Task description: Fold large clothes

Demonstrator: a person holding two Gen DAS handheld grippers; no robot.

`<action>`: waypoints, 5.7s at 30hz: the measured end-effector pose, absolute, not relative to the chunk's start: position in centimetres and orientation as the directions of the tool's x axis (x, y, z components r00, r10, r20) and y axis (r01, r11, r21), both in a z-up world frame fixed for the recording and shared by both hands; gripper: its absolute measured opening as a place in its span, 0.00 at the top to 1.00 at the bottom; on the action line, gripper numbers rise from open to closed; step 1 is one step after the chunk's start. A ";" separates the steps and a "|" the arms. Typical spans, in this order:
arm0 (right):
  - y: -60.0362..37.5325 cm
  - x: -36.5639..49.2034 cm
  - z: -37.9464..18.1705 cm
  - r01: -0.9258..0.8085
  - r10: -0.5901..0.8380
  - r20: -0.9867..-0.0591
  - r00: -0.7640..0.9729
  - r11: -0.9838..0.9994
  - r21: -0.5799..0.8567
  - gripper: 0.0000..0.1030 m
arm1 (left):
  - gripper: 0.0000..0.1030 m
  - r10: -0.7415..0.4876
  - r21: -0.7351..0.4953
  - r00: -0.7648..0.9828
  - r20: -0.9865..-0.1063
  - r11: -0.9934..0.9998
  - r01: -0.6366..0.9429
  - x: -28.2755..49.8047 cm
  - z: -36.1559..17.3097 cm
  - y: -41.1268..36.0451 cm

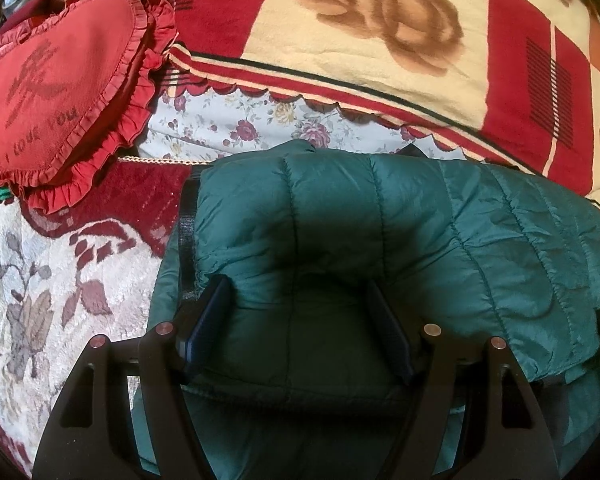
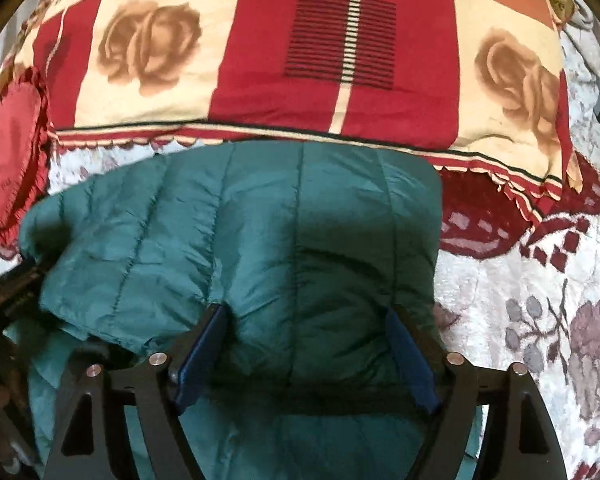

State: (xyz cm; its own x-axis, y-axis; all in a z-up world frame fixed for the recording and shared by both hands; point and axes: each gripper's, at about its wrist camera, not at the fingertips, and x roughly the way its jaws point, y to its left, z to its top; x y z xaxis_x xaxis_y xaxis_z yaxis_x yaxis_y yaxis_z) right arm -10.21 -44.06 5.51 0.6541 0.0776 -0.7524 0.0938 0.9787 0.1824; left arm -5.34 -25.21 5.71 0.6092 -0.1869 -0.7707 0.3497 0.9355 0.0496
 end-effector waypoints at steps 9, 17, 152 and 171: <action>-44.5 -13.3 7.7 0.096 0.085 -0.724 0.685 0.974 0.205 0.20 | 0.31 -0.234 0.006 0.588 -0.774 0.926 0.377 -7.3 7.6 -23.7; -43.9 -17.3 10.4 0.064 0.113 -0.698 0.707 0.973 0.221 0.20 | 0.31 -0.263 0.003 0.581 -0.770 0.910 0.415 -12.4 9.9 -21.0; -50.1 -35.6 13.9 -0.118 0.403 -0.520 0.753 0.860 0.496 0.87 | 0.89 -0.576 -0.411 0.420 -0.701 0.808 0.422 -22.5 16.2 -4.7; -52.5 -25.0 17.2 -0.015 0.293 -0.541 0.789 0.889 0.459 0.87 | 0.88 -0.509 -0.308 0.544 -0.667 0.854 0.420 -15.6 20.9 -11.0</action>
State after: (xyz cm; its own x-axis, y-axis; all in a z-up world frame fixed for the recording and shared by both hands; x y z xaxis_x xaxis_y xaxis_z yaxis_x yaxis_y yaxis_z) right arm -24.99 -52.55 17.15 0.7886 0.2926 -0.5409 -0.0152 0.8885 0.4585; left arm -15.55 -11.02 20.93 0.5441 -0.5087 -0.6672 0.4201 0.8535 -0.3082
